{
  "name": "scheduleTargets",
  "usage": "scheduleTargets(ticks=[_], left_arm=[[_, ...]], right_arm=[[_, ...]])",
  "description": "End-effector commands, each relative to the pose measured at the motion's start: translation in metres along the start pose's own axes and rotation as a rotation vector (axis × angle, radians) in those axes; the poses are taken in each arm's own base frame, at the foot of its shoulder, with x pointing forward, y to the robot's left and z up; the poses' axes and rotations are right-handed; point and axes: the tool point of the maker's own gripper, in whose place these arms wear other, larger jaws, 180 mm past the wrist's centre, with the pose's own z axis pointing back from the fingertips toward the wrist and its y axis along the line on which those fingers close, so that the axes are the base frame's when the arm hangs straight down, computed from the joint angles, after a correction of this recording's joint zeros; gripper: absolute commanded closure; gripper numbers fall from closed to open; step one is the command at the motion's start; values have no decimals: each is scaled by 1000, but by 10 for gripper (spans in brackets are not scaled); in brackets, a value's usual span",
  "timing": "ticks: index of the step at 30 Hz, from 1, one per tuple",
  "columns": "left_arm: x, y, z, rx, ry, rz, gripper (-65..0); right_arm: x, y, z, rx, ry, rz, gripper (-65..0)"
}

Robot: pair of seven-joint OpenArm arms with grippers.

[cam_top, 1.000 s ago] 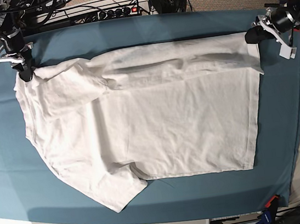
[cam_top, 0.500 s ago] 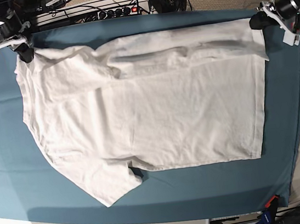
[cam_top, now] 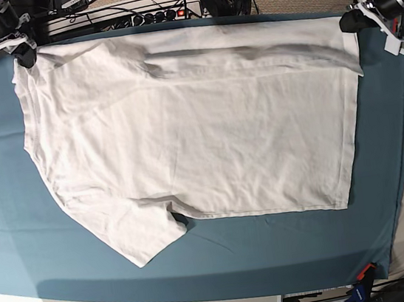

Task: Fold the T-shirt properly
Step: 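Move both grippers to the shirt's hem corners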

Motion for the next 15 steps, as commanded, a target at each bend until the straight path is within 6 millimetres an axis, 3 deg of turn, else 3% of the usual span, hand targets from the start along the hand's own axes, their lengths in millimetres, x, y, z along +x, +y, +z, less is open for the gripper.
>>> scheduleTargets(ticks=[1,4,5,7,9,15], left_arm=[[5,1,7,6,-7,-21,0],[7,-4,7,-22,-25,-75,0],[8,-7,7,-37,-30,-103,-75],[8,-9,7,-49,-30,-126,-236],[8,-5,7,-25,-29,-143,-310],[21,13,23,53,-69,-159,-311]], right_arm=[[13,-1,5,-3,-35,28,0],[13,-2,5,-5,-37,31,0],[13,-1,5,-4,-33,45,0],[13,5,6,29,-39,103,-125],[20,7,8,48,-72,129,-194],[59,-18,27,-51,-215,156,-194]])
